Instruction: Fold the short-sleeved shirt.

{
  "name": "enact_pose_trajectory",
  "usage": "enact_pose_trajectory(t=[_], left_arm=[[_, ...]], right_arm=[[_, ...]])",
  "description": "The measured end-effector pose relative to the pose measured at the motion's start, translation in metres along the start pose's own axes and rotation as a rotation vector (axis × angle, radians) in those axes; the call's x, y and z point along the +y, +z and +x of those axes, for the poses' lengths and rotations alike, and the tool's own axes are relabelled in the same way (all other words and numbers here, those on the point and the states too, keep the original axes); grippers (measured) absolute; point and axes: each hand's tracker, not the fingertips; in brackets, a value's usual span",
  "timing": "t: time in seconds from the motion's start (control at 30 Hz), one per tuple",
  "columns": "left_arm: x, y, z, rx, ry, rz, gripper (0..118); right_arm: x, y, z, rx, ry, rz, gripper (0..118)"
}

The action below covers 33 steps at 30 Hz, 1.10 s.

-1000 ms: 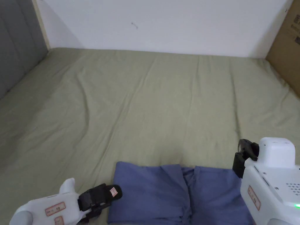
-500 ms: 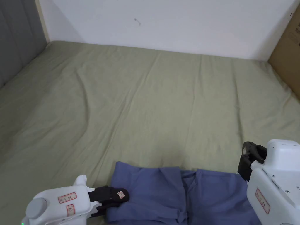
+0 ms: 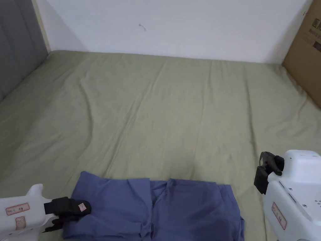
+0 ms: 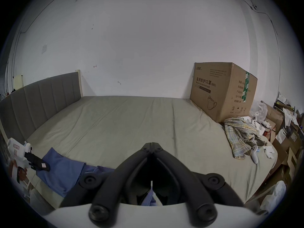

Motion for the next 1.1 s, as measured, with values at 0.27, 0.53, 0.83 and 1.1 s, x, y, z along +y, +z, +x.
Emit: enact_pose_trajectory(t=[0.27,0.53,0.83,1.1], left_arm=[[-0.017,-0.004,0.102,0.028,-0.184,0.058,9],[-0.056,-0.068,0.220,-0.009,-0.506,-0.059,9],[-0.112,-0.190,0.250,0.018,-0.600,-0.338,16],[-0.126,-0.205,0.262,-0.070,-0.592,-0.391,113]], right_arm=[[-0.006,0.008,0.015,0.002,-0.009,0.017,0],[-0.007,0.015,0.057,-0.032,-0.110,0.034,0],[-0.019,0.025,0.092,-0.075,-0.167,0.022,0],[-0.027,0.023,0.102,-0.076,-0.202,-0.006,0]])
